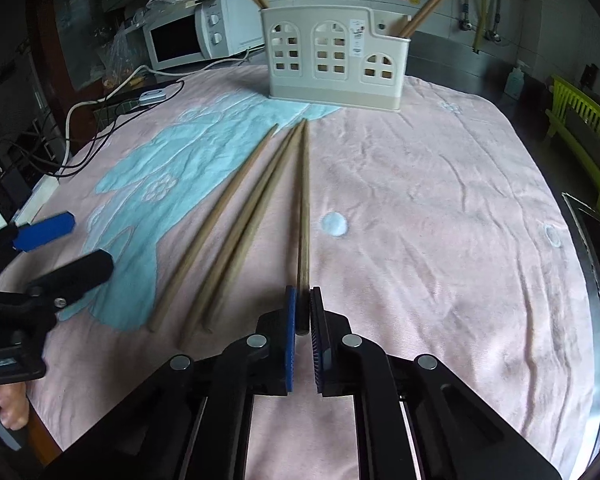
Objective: Organize utensils
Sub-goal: 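Close the left tool on a wooden chopstick while the right tool grasps another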
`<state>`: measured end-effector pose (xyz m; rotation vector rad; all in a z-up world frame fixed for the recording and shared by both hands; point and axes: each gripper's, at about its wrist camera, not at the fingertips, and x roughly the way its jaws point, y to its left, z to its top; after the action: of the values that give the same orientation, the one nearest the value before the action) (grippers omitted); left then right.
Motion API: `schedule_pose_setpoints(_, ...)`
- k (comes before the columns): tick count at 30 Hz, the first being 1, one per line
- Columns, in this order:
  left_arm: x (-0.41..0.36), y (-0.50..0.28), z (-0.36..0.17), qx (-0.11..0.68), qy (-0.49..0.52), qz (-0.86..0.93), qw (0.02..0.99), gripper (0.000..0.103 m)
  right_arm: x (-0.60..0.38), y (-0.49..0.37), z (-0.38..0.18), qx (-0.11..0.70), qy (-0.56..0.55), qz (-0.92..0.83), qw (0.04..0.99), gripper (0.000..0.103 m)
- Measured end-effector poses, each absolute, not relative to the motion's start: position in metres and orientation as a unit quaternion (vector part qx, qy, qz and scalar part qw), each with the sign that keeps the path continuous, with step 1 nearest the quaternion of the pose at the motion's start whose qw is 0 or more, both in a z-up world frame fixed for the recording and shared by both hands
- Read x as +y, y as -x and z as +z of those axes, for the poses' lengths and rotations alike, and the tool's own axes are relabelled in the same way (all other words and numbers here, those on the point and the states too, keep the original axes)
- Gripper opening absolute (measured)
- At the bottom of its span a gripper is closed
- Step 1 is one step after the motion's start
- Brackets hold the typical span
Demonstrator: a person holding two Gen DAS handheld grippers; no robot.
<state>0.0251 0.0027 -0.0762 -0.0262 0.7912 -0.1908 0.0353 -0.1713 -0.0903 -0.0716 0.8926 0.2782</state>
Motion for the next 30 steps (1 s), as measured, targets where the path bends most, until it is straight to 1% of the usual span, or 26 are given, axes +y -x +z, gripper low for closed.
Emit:
schedule_pose_setpoints(2,-0.002,-0.029,-0.082,0.396,0.025,-0.099,0.912,0.070,-0.178,-0.032,-0.088,0.428,0.030,0.131,0.894,0.007)
schedule_pose_setpoints(3,-0.005,-0.031,-0.084,0.402,0.028,-0.100,0.910,0.068,-0.181,-0.030,-0.088,0.427,0.028,0.130,0.894,0.007)
schedule_pose_setpoints(5,-0.011,-0.034,-0.088,0.405,0.029,-0.105,0.908,0.059,-0.185,-0.028,-0.087,0.425,0.026,0.130,0.896,0.007)
schedule_pose_setpoints(9,-0.025,-0.037,-0.091,0.410,0.024,-0.114,0.905,0.052,-0.190,-0.025,-0.086,0.421,0.019,0.132,0.897,0.007)
schedule_pose_setpoints(10,-0.028,-0.038,-0.092,0.410,0.022,-0.117,0.904,0.049,-0.190,-0.025,-0.086,0.421,0.019,0.133,0.897,0.007)
schedule_pose_setpoints(12,-0.033,-0.040,-0.093,0.412,0.018,-0.118,0.903,0.046,-0.191,-0.025,-0.086,0.421,0.017,0.134,0.897,0.007)
schedule_pose_setpoints(14,-0.036,-0.042,-0.095,0.416,0.016,-0.118,0.901,0.037,-0.192,-0.024,-0.086,0.420,0.015,0.135,0.897,0.007)
schedule_pose_setpoints(15,-0.038,-0.044,-0.096,0.421,0.018,-0.118,0.899,0.036,-0.194,-0.024,-0.086,0.420,0.013,0.135,0.897,0.007)
schedule_pose_setpoints(17,-0.039,-0.045,-0.098,0.424,0.017,-0.119,0.898,0.027,-0.194,-0.024,-0.086,0.420,0.012,0.135,0.897,0.007)
schedule_pose_setpoints(19,-0.042,-0.046,-0.101,0.428,0.015,-0.119,0.896,0.025,-0.195,-0.025,-0.086,0.420,0.012,0.135,0.897,0.007)
schedule_pose_setpoints(30,-0.059,-0.045,-0.103,0.424,-0.031,-0.105,0.899,0.025,-0.197,-0.025,-0.088,0.423,0.008,0.134,0.896,0.007)
